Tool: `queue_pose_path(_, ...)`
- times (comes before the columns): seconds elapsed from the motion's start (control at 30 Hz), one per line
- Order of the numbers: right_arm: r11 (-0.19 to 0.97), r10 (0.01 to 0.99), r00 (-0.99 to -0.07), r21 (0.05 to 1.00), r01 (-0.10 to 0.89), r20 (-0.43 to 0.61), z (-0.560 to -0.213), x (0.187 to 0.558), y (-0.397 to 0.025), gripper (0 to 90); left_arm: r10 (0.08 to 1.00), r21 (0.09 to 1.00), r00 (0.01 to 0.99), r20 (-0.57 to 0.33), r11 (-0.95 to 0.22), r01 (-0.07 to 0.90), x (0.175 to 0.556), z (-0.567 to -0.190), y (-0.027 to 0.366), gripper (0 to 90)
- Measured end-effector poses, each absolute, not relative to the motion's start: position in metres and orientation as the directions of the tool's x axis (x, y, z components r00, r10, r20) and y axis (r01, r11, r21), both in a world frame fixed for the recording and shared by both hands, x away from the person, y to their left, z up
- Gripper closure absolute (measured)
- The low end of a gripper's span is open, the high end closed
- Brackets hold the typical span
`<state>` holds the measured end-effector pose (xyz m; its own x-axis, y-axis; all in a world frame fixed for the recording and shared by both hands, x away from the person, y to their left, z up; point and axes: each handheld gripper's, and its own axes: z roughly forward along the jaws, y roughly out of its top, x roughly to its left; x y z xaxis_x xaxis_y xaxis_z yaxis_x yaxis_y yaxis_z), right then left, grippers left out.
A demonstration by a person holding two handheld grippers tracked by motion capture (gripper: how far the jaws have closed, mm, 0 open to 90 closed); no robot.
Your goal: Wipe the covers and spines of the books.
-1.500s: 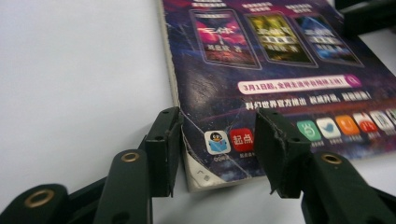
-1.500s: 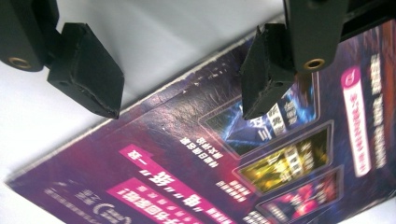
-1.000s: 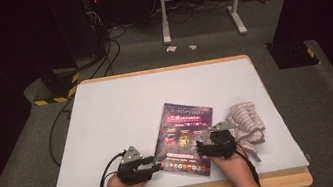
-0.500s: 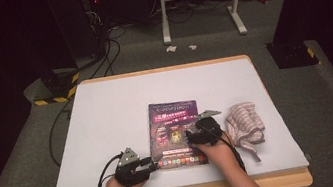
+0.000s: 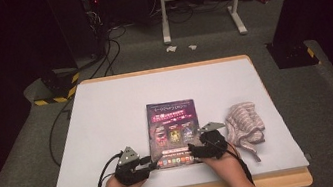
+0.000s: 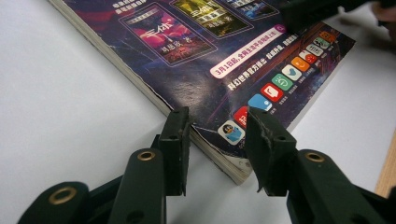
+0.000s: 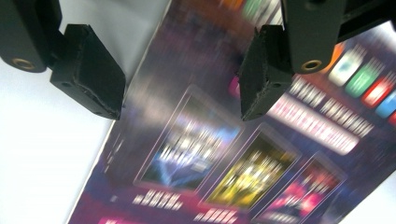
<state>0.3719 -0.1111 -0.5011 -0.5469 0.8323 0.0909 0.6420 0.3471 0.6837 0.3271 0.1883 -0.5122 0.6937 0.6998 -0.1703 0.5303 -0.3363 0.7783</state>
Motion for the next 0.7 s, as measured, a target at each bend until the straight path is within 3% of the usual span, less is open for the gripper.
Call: queue_pose_path(0.7,0.362,0.817,-0.571,0.694,0.622,0.084,-0.502,0.350,-0.109,34.2,0.719,0.770,0.674,-0.171,-0.329,0.547,0.336,-0.510,0.196,63.9)
